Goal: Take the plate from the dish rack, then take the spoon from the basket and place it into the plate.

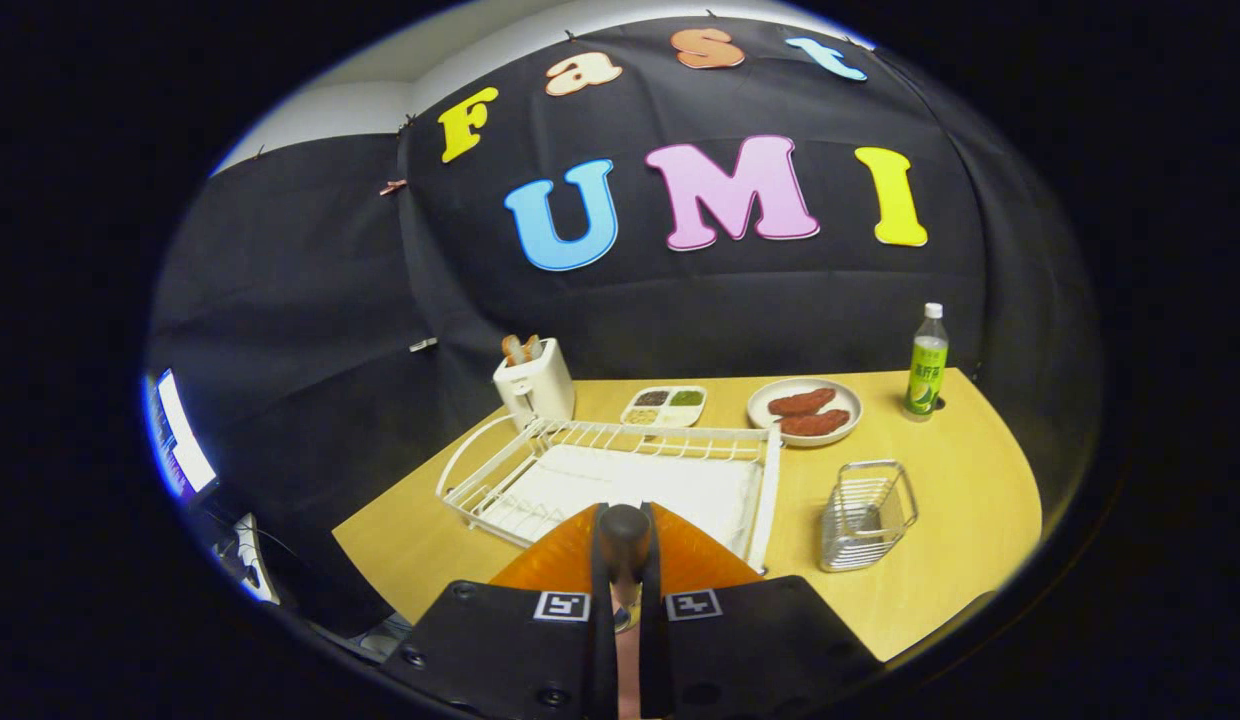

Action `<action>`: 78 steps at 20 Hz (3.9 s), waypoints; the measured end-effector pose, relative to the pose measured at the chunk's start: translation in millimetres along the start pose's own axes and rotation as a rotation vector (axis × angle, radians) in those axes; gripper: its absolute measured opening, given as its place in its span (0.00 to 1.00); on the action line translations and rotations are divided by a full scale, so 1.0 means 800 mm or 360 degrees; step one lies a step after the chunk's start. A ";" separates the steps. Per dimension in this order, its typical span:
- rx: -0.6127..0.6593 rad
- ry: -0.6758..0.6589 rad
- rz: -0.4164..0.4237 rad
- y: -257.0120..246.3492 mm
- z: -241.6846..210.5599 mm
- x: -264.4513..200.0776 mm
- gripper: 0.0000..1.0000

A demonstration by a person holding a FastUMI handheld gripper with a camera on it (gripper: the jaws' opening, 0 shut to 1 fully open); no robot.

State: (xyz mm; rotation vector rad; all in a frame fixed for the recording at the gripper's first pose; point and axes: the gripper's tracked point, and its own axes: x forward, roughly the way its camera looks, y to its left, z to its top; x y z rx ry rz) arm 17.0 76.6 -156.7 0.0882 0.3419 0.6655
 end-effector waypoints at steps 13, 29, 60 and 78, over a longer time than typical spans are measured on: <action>0.0162 0.0111 0.0105 0.061 -0.103 0.053 0.13; 0.0037 0.0208 -0.0002 -0.001 -0.109 0.024 0.97; -0.0202 -0.0550 -0.0531 -0.150 0.247 -0.199 0.98; -0.0127 -0.0539 -0.0815 -0.097 0.210 -0.191 0.98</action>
